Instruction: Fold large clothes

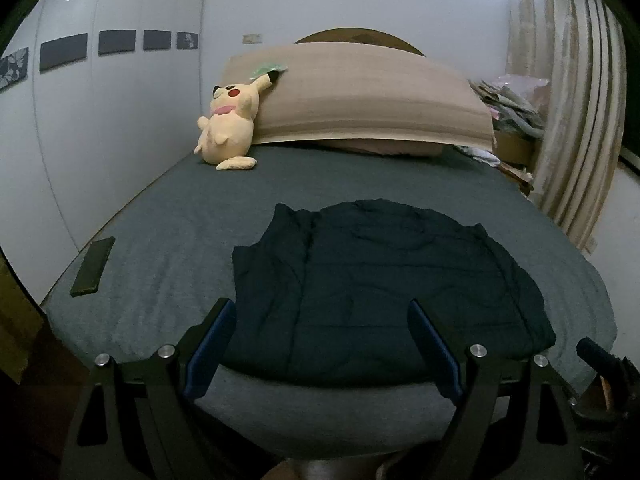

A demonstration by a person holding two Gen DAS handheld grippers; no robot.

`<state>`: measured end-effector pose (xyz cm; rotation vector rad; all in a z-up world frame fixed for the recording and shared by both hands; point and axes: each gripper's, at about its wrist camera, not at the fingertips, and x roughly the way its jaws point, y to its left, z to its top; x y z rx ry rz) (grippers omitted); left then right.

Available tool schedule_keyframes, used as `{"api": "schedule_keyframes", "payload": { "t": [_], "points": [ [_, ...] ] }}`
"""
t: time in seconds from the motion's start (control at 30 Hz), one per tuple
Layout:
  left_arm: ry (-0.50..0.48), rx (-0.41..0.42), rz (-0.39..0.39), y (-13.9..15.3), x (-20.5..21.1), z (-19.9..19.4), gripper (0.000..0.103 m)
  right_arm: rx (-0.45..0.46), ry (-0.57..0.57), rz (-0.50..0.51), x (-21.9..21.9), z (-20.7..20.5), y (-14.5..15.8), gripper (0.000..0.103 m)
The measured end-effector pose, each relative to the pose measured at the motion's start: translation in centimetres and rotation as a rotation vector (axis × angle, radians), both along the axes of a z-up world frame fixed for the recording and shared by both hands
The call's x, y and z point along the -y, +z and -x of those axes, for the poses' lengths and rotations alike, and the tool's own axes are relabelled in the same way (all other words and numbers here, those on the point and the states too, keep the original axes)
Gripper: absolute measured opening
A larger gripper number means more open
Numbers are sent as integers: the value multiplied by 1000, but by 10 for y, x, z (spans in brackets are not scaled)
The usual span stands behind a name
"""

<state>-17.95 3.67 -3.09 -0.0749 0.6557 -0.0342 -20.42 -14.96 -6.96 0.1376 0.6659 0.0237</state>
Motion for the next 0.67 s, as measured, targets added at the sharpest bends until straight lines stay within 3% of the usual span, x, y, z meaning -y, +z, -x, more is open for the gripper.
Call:
{"api": "schedule_keyframes", "payload": {
  "t": [0.67],
  "points": [
    [-51,11,-38,-1,14,6,91,15,-34,24,9,1,4,103]
  ]
}}
